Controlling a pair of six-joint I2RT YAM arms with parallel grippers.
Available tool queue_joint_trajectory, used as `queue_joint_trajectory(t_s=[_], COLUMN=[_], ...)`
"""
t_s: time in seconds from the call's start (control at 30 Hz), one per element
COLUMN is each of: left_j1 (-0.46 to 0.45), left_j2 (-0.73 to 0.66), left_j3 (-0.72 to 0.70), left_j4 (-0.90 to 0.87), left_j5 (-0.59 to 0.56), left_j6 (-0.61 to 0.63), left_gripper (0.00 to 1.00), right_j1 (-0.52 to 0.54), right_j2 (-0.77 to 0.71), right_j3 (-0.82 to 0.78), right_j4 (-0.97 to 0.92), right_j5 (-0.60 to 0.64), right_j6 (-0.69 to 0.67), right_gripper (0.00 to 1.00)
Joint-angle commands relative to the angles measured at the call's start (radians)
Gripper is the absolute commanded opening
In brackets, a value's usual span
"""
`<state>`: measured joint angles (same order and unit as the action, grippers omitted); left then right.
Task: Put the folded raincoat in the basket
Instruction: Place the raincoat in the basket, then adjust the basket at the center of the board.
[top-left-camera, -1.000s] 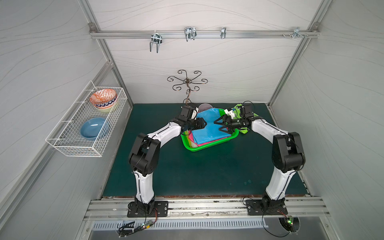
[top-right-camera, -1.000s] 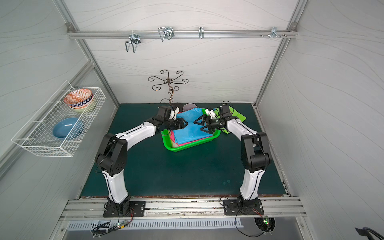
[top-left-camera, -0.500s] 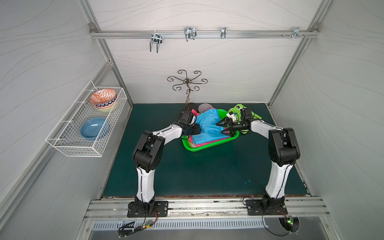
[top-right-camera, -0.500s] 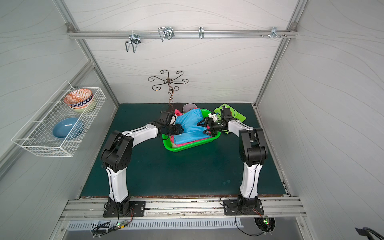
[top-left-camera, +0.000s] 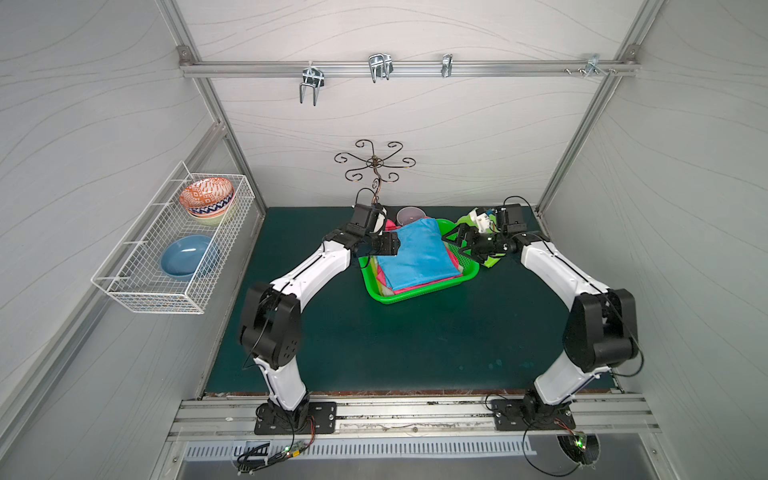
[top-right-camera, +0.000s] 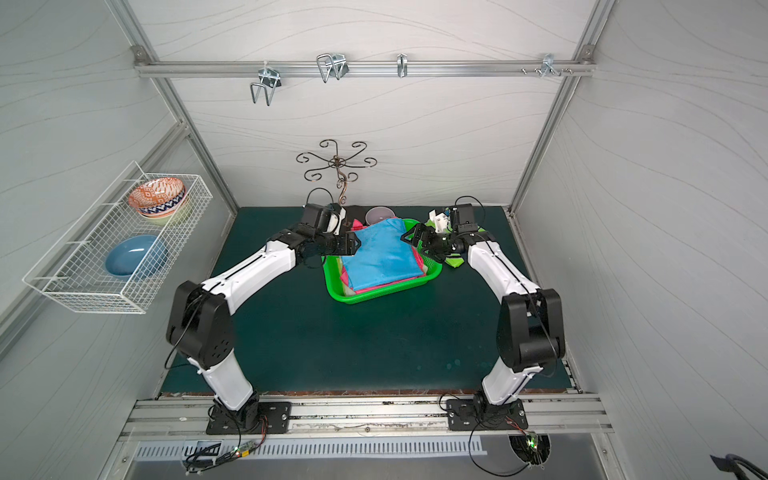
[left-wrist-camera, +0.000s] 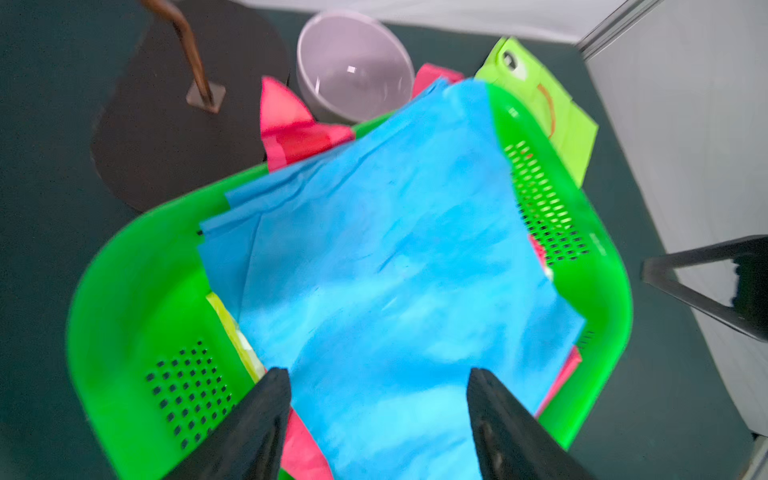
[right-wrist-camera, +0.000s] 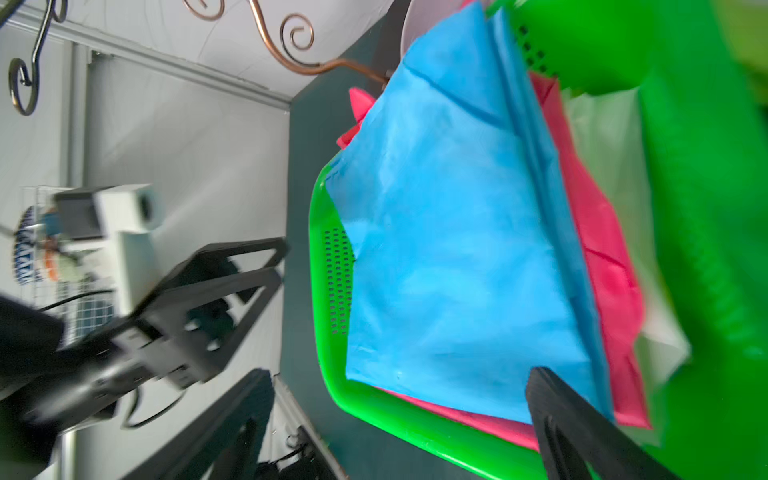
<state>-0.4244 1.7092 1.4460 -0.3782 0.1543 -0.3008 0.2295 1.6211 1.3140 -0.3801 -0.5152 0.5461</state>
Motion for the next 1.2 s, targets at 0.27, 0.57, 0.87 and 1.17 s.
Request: queue_joint_trajectory(t_s=[0.27, 0.57, 0.87, 1.17], left_j1=[0.006, 0.006, 0.001, -0.006], left_j2=[-0.2, -0.265, -0.265, -0.254], left_j3=[-0.191, -0.278, -0.297, -0.275], left_j4=[0.048, 0.049, 0.043, 0.023], left_j5=[-0.198, -0.344, -0.268, -0.219], left_j6=[-0.197, -0.279, -0.317, -0.344], left_gripper=[0.81, 0.83, 0.84, 0.84], right_j1=[-0.1, -0.03, 0.117, 0.21], right_j2=[0.1, 0.323, 0.305, 0.144], right_j3=[0.004, 0.172, 0.143, -0.023], right_j4=[-0.045, -0.121, -0.193, -0.159], right_j5=[0.254, 0.342, 0.36, 0.396], right_j6=[-0.146, -0.344, -0.37, -0.224], right_gripper=[0.99, 0.58, 0.39, 0.65])
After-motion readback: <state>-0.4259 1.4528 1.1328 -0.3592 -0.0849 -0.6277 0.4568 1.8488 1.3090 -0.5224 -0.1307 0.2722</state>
